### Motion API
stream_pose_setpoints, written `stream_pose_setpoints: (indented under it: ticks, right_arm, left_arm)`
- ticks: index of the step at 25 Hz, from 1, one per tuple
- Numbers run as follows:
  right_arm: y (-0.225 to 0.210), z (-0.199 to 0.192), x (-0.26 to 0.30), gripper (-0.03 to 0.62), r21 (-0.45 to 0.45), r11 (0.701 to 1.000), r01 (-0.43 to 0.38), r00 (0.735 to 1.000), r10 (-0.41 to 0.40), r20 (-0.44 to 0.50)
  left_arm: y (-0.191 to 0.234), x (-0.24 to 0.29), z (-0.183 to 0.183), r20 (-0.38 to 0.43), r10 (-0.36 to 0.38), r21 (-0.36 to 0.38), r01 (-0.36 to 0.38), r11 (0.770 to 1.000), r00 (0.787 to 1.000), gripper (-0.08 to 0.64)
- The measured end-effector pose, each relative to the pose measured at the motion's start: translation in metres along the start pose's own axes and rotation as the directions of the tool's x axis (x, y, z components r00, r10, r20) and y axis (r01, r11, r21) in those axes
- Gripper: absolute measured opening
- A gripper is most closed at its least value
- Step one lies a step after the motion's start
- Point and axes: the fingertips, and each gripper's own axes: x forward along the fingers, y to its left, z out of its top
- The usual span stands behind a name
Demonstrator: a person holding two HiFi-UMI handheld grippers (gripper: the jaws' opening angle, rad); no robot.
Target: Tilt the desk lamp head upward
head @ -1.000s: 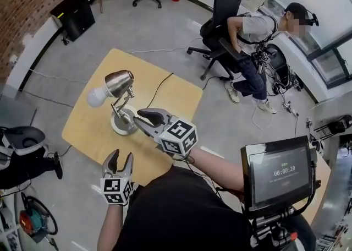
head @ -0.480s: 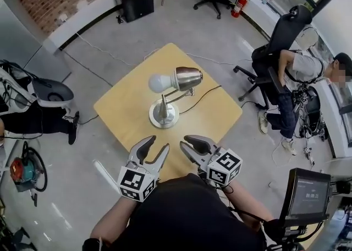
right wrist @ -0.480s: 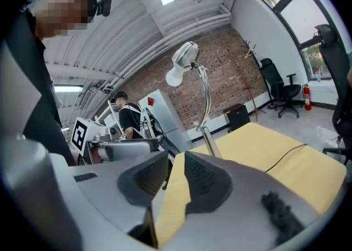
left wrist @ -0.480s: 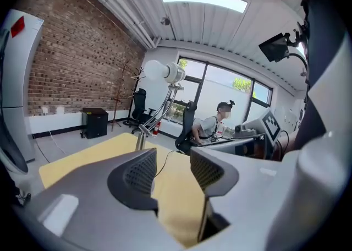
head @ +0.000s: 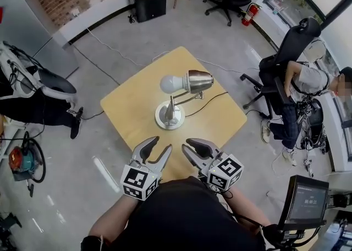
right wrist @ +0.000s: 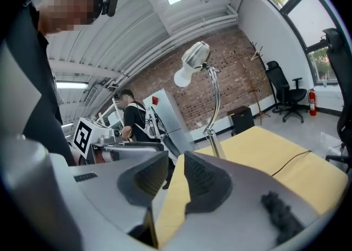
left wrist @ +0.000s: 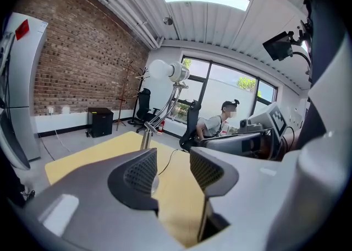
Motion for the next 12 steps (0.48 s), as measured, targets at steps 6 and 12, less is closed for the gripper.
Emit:
stream_pose_setpoints:
  ticks: [6, 12]
  right_arm:
    - [-0.008, 0.004, 0.000, 0.092, 0.002, 1.000, 0.028, 1.000, -0.028, -0.001]
    - [-0.016, 0.012, -0.005, 0.087, 0.008, 0.999, 0.051, 0.999, -0.051, 0.004]
  left_arm:
    - [0.004, -0.001, 0.001, -0.004, 0.008, -0.006, -0.008, 1.000, 1.000, 0.194]
    - [0.003, 0.003, 0.008, -0.005, 0.003, -0.012, -0.003, 1.000, 1.000, 0.193]
